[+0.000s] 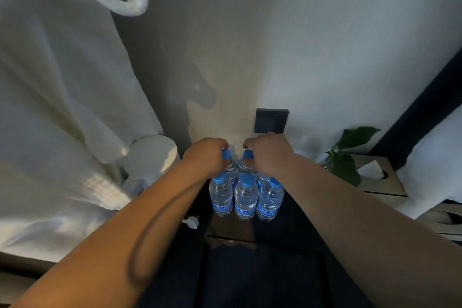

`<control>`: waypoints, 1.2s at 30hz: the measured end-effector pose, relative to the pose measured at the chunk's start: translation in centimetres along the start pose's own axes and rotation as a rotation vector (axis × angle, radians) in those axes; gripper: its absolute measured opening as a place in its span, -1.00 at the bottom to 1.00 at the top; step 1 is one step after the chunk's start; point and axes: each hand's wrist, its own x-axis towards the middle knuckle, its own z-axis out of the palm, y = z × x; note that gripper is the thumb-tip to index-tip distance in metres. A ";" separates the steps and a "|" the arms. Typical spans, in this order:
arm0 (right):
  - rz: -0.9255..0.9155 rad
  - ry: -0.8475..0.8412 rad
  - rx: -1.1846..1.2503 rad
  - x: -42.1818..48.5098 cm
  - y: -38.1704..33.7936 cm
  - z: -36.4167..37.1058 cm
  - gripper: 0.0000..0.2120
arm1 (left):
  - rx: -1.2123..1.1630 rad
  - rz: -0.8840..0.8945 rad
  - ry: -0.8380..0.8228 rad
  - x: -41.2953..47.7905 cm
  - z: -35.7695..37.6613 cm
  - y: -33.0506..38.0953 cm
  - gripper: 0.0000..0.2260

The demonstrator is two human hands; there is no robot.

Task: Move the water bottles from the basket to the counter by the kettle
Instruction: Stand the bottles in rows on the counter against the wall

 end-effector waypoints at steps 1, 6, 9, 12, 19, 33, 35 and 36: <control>-0.003 -0.028 -0.009 0.3 -0.1 0.2 -0.65 | -0.008 0.006 -0.022 0.2 0.2 -0.2 -0.65; -0.005 -0.073 0.007 1.6 -0.5 0.3 -0.74 | -0.097 0.028 -0.022 1.2 0.5 -0.7 -0.76; 0.010 -0.087 0.018 2.4 -0.4 0.3 -0.75 | -0.130 0.021 -0.007 2.2 0.6 -1.1 -0.77; 0.025 -0.085 0.032 3.2 -0.1 0.1 -0.75 | -0.148 0.024 0.005 3.2 0.6 -1.2 -0.81; 0.077 -0.115 0.091 4.6 0.3 -0.4 -0.82 | -0.210 0.044 0.033 5.1 0.7 -1.3 -0.78; 0.159 -0.152 0.071 4.9 -0.2 -0.4 -0.82 | -0.183 0.129 -0.028 6.3 0.4 -1.5 -0.75; 0.176 -0.161 0.071 5.0 -0.3 -0.3 -0.82 | -0.170 0.128 -0.048 6.3 0.3 -1.4 -0.74; 0.182 -0.168 0.069 5.1 -0.4 -0.4 -0.81 | -0.161 0.127 -0.060 6.3 0.2 -1.4 -0.73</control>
